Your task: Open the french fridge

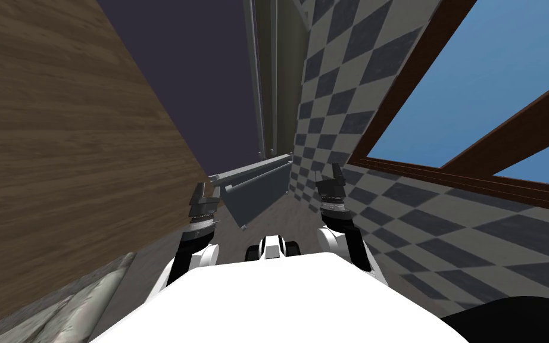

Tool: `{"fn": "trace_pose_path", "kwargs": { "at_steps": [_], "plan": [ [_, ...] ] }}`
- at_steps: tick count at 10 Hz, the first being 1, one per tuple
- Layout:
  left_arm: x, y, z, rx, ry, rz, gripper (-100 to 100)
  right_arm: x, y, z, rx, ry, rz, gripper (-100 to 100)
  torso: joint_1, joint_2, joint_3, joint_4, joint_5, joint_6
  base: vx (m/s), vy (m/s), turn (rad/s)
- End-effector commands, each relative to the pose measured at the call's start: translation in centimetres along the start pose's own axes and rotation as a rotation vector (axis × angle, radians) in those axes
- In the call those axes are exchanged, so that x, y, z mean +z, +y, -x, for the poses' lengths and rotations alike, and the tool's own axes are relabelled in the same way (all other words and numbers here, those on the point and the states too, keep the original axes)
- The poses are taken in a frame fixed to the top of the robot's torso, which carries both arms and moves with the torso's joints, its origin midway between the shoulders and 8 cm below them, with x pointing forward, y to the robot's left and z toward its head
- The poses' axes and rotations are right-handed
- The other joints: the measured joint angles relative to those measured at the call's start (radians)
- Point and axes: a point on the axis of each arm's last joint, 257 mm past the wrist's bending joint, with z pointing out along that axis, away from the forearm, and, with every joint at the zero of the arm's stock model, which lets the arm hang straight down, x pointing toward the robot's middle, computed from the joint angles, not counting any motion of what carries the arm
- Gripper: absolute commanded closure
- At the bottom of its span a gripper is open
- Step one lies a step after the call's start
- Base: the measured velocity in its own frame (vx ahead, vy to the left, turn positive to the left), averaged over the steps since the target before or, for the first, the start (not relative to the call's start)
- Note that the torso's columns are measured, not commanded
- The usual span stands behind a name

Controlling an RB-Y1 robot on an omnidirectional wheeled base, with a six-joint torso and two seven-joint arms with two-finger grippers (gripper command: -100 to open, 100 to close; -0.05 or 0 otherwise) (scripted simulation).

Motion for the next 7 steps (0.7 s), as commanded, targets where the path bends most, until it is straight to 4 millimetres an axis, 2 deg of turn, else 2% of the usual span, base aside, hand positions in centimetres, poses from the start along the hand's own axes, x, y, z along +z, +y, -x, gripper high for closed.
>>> {"fn": "trace_pose_path", "kwargs": {
  "at_steps": [1, 7],
  "plan": [
    [-0.5, 2.0, 0.4, 0.025, 0.031, 0.041, -100, 0.0, 0.0, 0.0, 0.000, 0.000, 0.000, 0, -0.001, 0.001, -0.005, 0.003, 0.000, 0.000, 0.087, -0.023, 0.054],
    [-1.8, 6.0, 2.0, 0.062, 0.052, 0.123, -100, 0.0, 0.0, 0.0, 0.000, 0.000, 0.000, 0, 0.000, 0.006, -0.004, 0.005, 0.000, 0.000, 0.069, -0.017, 0.052]
  ]
}}
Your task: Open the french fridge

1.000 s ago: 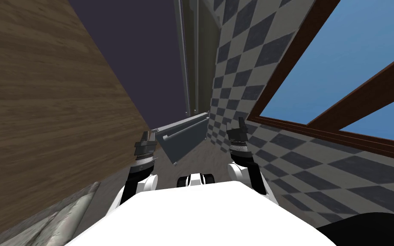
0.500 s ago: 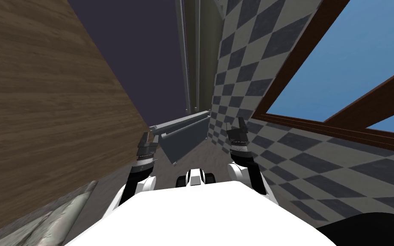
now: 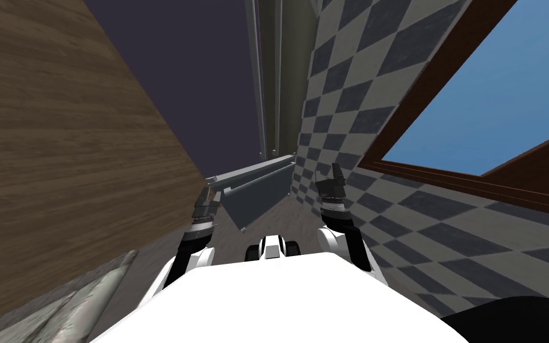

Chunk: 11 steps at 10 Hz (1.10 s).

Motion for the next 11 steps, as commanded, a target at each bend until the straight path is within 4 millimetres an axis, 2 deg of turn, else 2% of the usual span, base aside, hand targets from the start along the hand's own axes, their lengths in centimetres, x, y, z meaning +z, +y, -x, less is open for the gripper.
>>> {"fn": "trace_pose_path", "kwargs": {
  "at_steps": [1, 3, 8, 11],
  "plan": [
    [-0.5, 2.0, 0.7, 0.016, 0.004, 0.037, -100, 0.0, 0.0, 0.0, 0.000, 0.000, 0.000, 0, 0.000, -0.001, -0.001, 0.000, 0.000, 0.000, 0.072, -0.015, 0.049],
    [-1.1, 4.1, 1.7, 0.030, 0.001, 0.079, -100, 0.0, 0.0, 0.0, 0.000, 0.000, 0.000, 0, 0.000, -0.001, -0.001, 0.000, 0.000, 0.000, 0.088, -0.017, 0.071],
    [-2.3, 7.3, 3.4, 0.044, -0.020, 0.145, -100, 0.0, 0.0, 0.0, 0.000, 0.000, 0.000, 0, 0.001, 0.001, 0.000, 0.000, 0.000, 0.000, 0.079, -0.021, 0.053],
    [-3.8, 10.1, 5.1, 0.046, -0.061, 0.201, -100, 0.0, 0.0, 0.0, 0.000, 0.000, 0.000, 0, 0.000, -0.003, -0.002, -0.001, 0.000, 0.000, 0.112, -0.039, 0.094]
  ]
}}
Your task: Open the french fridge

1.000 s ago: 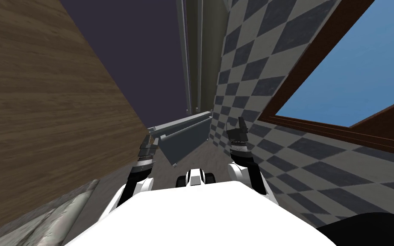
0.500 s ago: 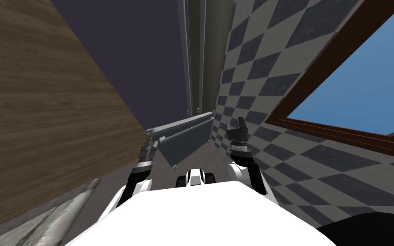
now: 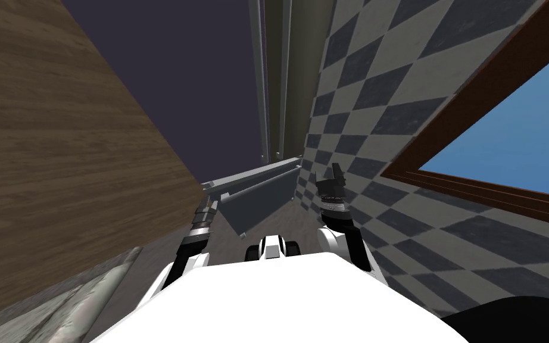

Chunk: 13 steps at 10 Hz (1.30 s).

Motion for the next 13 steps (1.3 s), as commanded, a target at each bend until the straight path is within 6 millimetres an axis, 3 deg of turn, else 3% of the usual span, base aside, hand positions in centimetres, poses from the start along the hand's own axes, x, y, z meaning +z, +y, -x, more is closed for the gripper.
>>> {"fn": "trace_pose_path", "kwargs": {
  "at_steps": [1, 10, 13],
  "plan": [
    [-0.4, 2.1, 0.9, -0.003, -0.029, 0.038, -100, 0.0, 0.0, 0.0, 0.000, 0.000, 0.000, 0, 0.001, 0.001, 0.000, 0.000, 0.000, 0.000, 0.095, -0.034, 0.040],
    [-3.3, 7.9, 2.8, -0.065, -0.155, 0.149, -100, 0.0, 0.0, 0.0, 0.000, 0.000, 0.000, 0, 0.016, -0.019, -0.010, -0.009, 0.009, 0.003, 0.070, -0.029, 0.057],
    [-3.7, 8.5, 2.8, -0.079, -0.173, 0.160, -100, 0.0, 0.0, 0.0, 0.000, 0.000, 0.000, 0, 0.014, -0.016, -0.007, -0.008, 0.009, 0.005, 0.023, -0.014, 0.020]
  ]
}}
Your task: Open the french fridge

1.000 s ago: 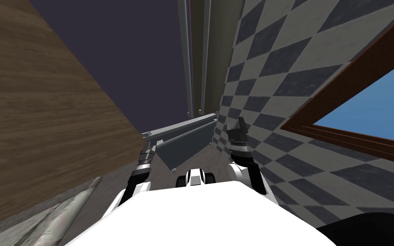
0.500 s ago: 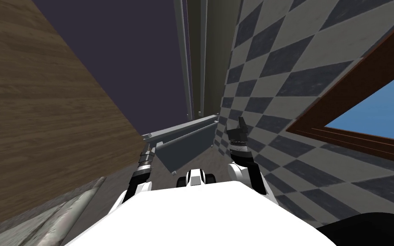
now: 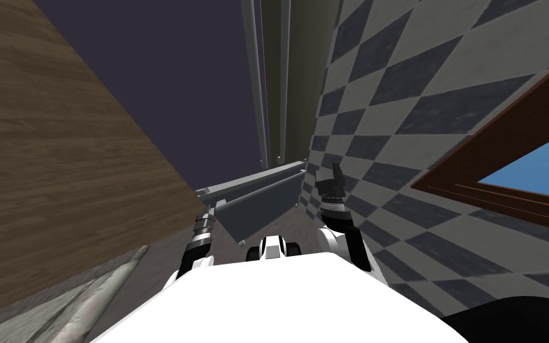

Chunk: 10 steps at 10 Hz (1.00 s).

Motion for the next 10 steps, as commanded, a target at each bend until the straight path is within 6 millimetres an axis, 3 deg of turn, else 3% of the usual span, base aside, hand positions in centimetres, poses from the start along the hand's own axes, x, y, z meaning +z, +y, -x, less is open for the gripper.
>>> {"fn": "trace_pose_path", "kwargs": {
  "at_steps": [1, 6, 8, 10],
  "plan": [
    [-0.9, 2.3, 0.2, -0.030, -0.039, 0.046, -100, 0.0, 0.0, 0.0, 0.000, 0.000, 0.000, 0, 0.000, -0.001, 0.000, -0.001, 0.000, -0.001, 0.046, -0.009, 0.037],
    [-2.0, 4.1, -0.4, -0.094, -0.101, 0.079, -100, 0.0, 0.0, 0.0, 0.000, 0.000, 0.000, 0, -0.003, -0.004, -0.001, -0.004, 0.003, 0.002, 0.038, -0.013, 0.034],
    [-0.8, 1.5, 0.5, -0.072, -0.095, 0.021, -100, 0.0, 0.0, 0.0, 0.000, 0.000, 0.000, 0, -0.002, -0.003, -0.001, -0.003, 0.002, 0.002, -0.004, -0.016, 0.037],
    [-0.5, 0.9, 0.8, -0.065, -0.096, 0.018, -100, 0.0, 0.0, 0.0, 0.000, 0.000, 0.000, 0, -0.008, 0.002, 0.001, 0.002, -0.003, 0.001, 0.046, 0.002, -0.002]
  ]
}}
